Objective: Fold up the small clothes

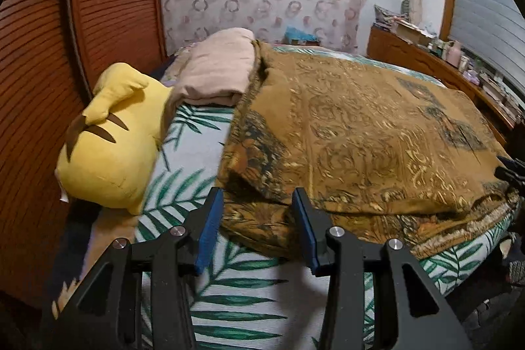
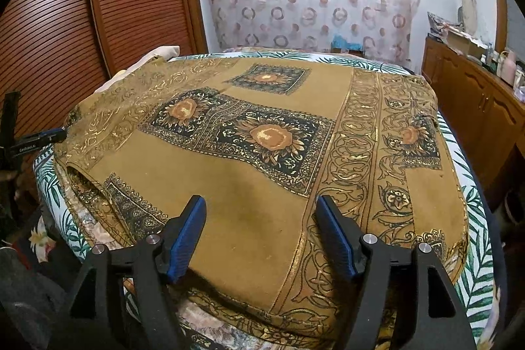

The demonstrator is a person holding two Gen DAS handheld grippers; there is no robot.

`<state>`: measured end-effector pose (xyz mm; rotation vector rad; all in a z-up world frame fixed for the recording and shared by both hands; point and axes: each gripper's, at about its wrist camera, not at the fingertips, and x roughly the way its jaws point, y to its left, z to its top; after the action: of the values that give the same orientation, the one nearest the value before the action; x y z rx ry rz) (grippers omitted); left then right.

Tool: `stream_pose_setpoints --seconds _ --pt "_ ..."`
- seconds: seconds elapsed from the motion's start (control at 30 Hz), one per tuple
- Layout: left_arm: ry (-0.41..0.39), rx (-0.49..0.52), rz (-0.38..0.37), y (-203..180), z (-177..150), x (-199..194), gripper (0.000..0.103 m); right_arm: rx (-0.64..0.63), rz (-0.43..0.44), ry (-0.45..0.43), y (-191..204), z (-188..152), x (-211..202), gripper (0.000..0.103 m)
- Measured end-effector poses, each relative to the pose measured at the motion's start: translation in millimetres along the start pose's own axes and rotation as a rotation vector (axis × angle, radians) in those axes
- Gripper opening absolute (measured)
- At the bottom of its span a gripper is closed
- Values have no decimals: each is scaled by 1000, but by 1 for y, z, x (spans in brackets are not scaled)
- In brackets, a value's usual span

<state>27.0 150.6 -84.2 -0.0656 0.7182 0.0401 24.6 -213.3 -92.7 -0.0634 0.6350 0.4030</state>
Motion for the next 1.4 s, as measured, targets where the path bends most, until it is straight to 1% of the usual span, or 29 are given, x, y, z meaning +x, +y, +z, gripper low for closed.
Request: stream_pose_setpoints --seconds 0.1,0.2,0.43,0.53,0.6,0.63,0.7,0.73,0.77,0.8,0.83,0.87,0.9,0.93,0.97,1.03,1.17,1.3,1.4 --pt "-3 -26 3 8 4 0 45 -1 2 -2 -1 -1 0 72" --pt "2 -50 -9 14 11 4 45 -3 2 -2 -2 -1 0 72" --pt "56 -36 -10 11 18 19 45 -2 5 -8 -3 -2 0 72" --pt "68 -41 -25 12 17 22 44 -8 1 -17 -2 -4 0 72" --pt "65 -36 -23 11 16 22 44 -21 -1 -33 -1 -7 0 74" --pt "64 -34 -23 10 16 22 44 -29 2 -48 0 -10 0 77" --pt "66 -35 -27 10 17 22 44 -41 -2 -66 3 -14 0 79" --pt "67 -35 -35 10 17 22 41 -39 -1 -65 3 -14 0 79" --pt "69 -34 -43 9 18 23 35 -34 2 -65 2 -15 0 79" --pt "71 -34 -50 9 18 23 31 -27 8 -68 1 -15 0 79" --pt "74 -37 -57 9 19 23 26 -23 11 -68 0 -16 0 79" --pt "81 -43 -69 10 20 24 19 -23 10 -66 0 -16 1 79" --pt "87 -50 -80 10 20 24 16 -27 6 -64 1 -16 1 79" --pt "91 -55 -89 10 21 24 10 -33 0 -60 2 -16 1 79" --pt "99 -64 -107 10 22 24 8 -39 -6 -55 4 -15 2 79" --pt "77 -64 -118 7 25 19 7 -49 -14 -42 6 -13 3 79" --pt "0 -48 -153 -7 40 -4 6 -42 -9 1 4 -5 4 79" --pt "-86 -22 -180 -29 59 -29 6 -17 12 50 0 4 2 79" --pt "-144 12 -221 -51 71 -45 6 6 13 56 -6 7 -4 79"
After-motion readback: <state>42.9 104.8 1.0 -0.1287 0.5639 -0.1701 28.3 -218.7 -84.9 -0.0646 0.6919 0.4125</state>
